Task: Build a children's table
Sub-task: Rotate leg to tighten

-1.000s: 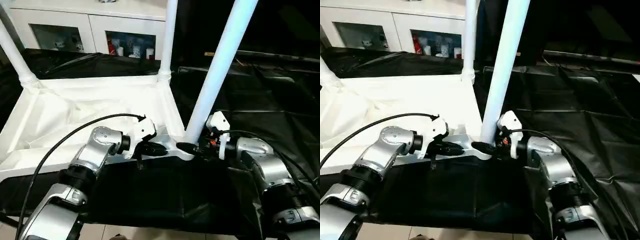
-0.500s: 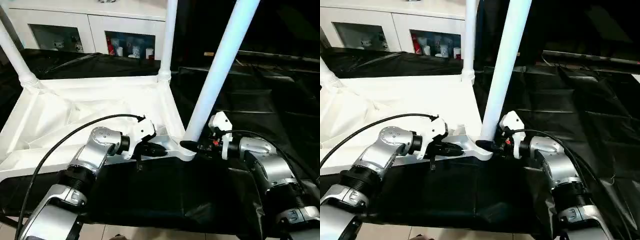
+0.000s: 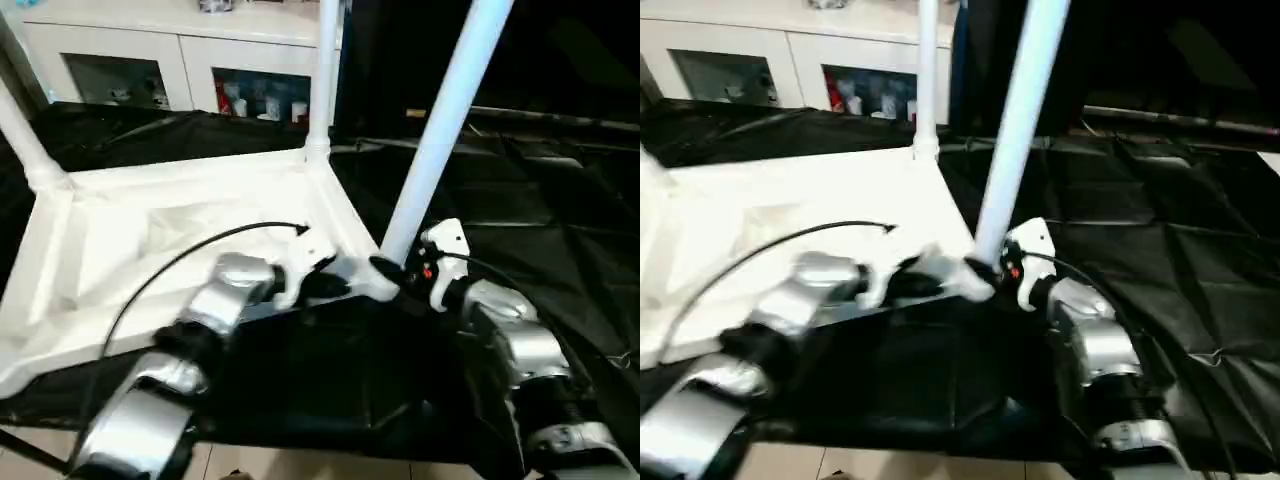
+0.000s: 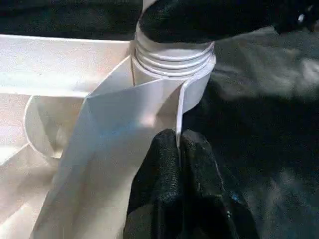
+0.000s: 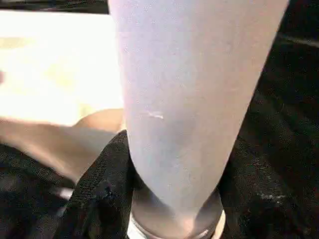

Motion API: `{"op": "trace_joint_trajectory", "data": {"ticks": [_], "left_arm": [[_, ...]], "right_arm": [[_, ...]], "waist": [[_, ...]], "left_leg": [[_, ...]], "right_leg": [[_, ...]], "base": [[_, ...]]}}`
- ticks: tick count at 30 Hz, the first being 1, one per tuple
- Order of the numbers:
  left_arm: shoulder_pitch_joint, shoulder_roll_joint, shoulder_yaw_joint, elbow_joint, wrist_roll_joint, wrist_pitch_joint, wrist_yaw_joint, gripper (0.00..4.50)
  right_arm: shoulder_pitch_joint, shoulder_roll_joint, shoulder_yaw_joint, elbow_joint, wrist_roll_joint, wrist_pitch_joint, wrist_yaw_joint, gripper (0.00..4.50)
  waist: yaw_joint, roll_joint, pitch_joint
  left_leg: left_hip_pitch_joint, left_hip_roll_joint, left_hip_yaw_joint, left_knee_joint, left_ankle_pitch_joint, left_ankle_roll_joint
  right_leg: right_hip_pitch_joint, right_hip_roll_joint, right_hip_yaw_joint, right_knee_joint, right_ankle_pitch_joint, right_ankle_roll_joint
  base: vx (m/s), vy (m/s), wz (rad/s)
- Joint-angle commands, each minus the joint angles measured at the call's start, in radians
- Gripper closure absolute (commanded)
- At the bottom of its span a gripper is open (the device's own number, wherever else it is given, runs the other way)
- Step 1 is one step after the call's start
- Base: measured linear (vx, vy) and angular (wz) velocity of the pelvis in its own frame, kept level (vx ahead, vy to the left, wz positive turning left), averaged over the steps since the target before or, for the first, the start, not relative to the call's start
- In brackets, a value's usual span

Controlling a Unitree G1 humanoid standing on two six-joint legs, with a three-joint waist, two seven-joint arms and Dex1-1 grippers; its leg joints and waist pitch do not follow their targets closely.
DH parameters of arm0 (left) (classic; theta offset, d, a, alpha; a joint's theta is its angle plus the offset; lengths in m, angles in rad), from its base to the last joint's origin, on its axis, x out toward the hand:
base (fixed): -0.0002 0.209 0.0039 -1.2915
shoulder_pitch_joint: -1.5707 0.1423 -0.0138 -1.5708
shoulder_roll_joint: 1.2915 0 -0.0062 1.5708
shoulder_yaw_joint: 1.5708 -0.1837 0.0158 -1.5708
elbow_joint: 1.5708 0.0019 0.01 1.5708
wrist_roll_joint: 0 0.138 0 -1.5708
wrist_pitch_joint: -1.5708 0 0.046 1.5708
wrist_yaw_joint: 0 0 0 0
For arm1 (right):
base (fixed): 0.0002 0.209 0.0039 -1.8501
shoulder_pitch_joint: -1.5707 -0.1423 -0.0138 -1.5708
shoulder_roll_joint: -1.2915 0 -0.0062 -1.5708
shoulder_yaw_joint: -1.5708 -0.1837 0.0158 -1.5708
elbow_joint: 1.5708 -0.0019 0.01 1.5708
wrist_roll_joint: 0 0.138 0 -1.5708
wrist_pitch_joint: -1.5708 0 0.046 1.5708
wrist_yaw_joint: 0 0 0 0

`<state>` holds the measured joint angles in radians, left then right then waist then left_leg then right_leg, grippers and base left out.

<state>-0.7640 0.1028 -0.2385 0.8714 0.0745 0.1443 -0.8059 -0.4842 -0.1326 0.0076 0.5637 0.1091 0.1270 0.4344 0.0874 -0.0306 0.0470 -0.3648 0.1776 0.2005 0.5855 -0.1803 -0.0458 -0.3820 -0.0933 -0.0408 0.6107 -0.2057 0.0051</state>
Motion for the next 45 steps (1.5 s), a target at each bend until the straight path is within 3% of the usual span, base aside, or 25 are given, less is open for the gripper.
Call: {"op": "trace_joint_trajectory", "data": {"ticks": [1, 3, 6, 10, 11, 17, 20, 22, 24, 30, 32, 38, 45], "left_arm": [[-0.036, -0.034, 0.035, 0.043, 0.010, 0.016, 0.165, 4.50], [-0.046, -0.043, 0.029, 0.064, 0.023, 0.004, 0.187, 4.50], [-0.062, -0.064, 0.015, 0.110, 0.044, -0.022, 0.218, 4.50], [-0.053, -0.053, 0.005, 0.107, 0.046, -0.045, 0.184, 4.50], [-0.052, -0.052, 0.005, 0.108, 0.045, -0.050, 0.179, 4.50], [-0.008, 0.011, -0.009, 0.065, 0.022, -0.090, 0.007, 4.50], [0.032, 0.046, -0.022, 0.014, -0.003, -0.135, -0.124, 4.50], [0.057, 0.065, -0.028, -0.032, -0.031, -0.128, -0.204, 4.50], [0.088, 0.091, -0.037, -0.096, -0.065, -0.105, -0.299, 4.50], [0.149, 0.160, -0.057, -0.222, -0.110, -0.043, -0.448, 4.50], [0.158, 0.172, -0.058, -0.241, -0.115, -0.038, -0.470, 4.50], [0.171, 0.185, -0.050, -0.273, -0.113, -0.016, -0.471, 4.50], [0.179, 0.195, -0.048, -0.304, -0.115, 0.011, -0.471, 4.50]], "right_arm": [[0.011, 0.068, 0.046, 0.069, -0.037, 0.040, -0.094, 2.55], [-0.001, 0.092, 0.032, 0.084, -0.037, 0.038, -0.138, 2.55], [-0.031, 0.138, 0.011, 0.120, -0.044, 0.014, -0.220, 2.55], [-0.025, 0.133, 0.003, 0.098, -0.013, -0.019, -0.146, 2.55], [-0.024, 0.132, 0.001, 0.095, -0.008, -0.022, -0.135, 1.99], [0.017, -0.010, 0.051, 0.016, 0.025, -0.012, 0.160, 1.50], [0.033, -0.072, 0.051, -0.026, 0.068, 0.027, 0.289, 1.50], [0.043, -0.105, 0.060, -0.044, 0.074, 0.028, 0.355, 1.50], [0.057, -0.137, 0.068, -0.070, 0.087, 0.035, 0.430, 1.50], [0.072, -0.191, 0.101, -0.122, 0.120, 0.068, 0.570, 1.50], [0.071, -0.197, 0.112, -0.122, 0.117, 0.066, 0.598, 1.50], [0.068, -0.196, 0.114, -0.122, 0.125, 0.068, 0.629, 1.87], [0.071, -0.200, 0.121, -0.128, 0.134, 0.073, 0.656, 2.07]], "waist": [[-0.005, -0.001, -0.048], [-0.004, 0.000, -0.051], [-0.005, -0.001, -0.053], [-0.001, -0.004, -0.054], [0.000, -0.002, -0.053], [0.002, -0.010, -0.051], [0.003, -0.013, -0.050], [0.003, -0.007, -0.052], [0.006, -0.009, -0.053], [0.011, -0.003, -0.056], [0.015, -0.003, -0.055], [0.021, -0.005, -0.053], [0.021, -0.008, -0.055]], "left_leg": [[0.020, 0.053, -0.031, -0.085, -0.305, -0.024], [0.020, 0.053, -0.034, -0.087, -0.316, -0.028], [0.017, 0.052, -0.032, -0.087, -0.290, -0.022], [0.014, 0.052, -0.029, -0.085, -0.265, 0.000], [0.014, 0.053, -0.029, -0.085, -0.262, 0.007], [0.007, 0.054, -0.030, -0.083, -0.248, 0.037], [0.005, 0.055, -0.028, -0.081, -0.238, 0.057], [0.010, 0.056, -0.026, -0.079, -0.221, 0.056], [0.007, 0.060, -0.026, -0.078, -0.191, 0.063], [0.011, 0.062, -0.020, -0.073, -0.149, 0.079], [0.012, 0.062, -0.017, -0.072, -0.151, 0.082], [0.013, 0.063, -0.021, -0.079, -0.190, 0.046], [0.011, 0.059, -0.019, -0.073, -0.143, 0.064]], "right_leg": [[0.014, -0.064, 0.039, -0.093, -0.319, -0.181], [0.017, -0.063, 0.037, -0.094, -0.326, -0.171], [0.019, -0.061, 0.039, -0.088, -0.247, -0.175], [0.023, -0.061, 0.039, -0.084, -0.189, -0.182], [0.024, -0.062, 0.038, -0.083, -0.182, -0.187], [0.033, -0.064, 0.035, -0.084, -0.191, -0.192], [0.034, -0.066, 0.038, -0.087, -0.210, -0.194], [0.028, -0.066, 0.038, -0.085, -0.200, -0.211], [0.034, -0.064, 0.037, -0.076, -0.141, -0.232], [0.032, -0.060, 0.033, -0.060, -0.042, -0.276], [0.031, -0.060, 0.033, -0.061, -0.047, -0.278], [0.028, -0.064, 0.035, -0.069, -0.143, -0.246], [0.031, -0.061, 0.034, -0.062, -0.075, -0.253]], "base": [[0.000, 0.000, 0.00], [0.000, 0.000, 0.00], [0.000, 0.000, 0.00], [0.000, 0.000, 0.00], [0.000, 0.000, 0.00], [0.000, 0.000, 0.00], [0.000, 0.000, 0.00], [0.000, 0.000, 0.00], [0.000, 0.000, 0.00], [0.000, 0.000, 0.00], [0.000, 0.000, 0.00], [0.000, 0.000, 0.00], [0.000, 0.000, 0.00]]}}
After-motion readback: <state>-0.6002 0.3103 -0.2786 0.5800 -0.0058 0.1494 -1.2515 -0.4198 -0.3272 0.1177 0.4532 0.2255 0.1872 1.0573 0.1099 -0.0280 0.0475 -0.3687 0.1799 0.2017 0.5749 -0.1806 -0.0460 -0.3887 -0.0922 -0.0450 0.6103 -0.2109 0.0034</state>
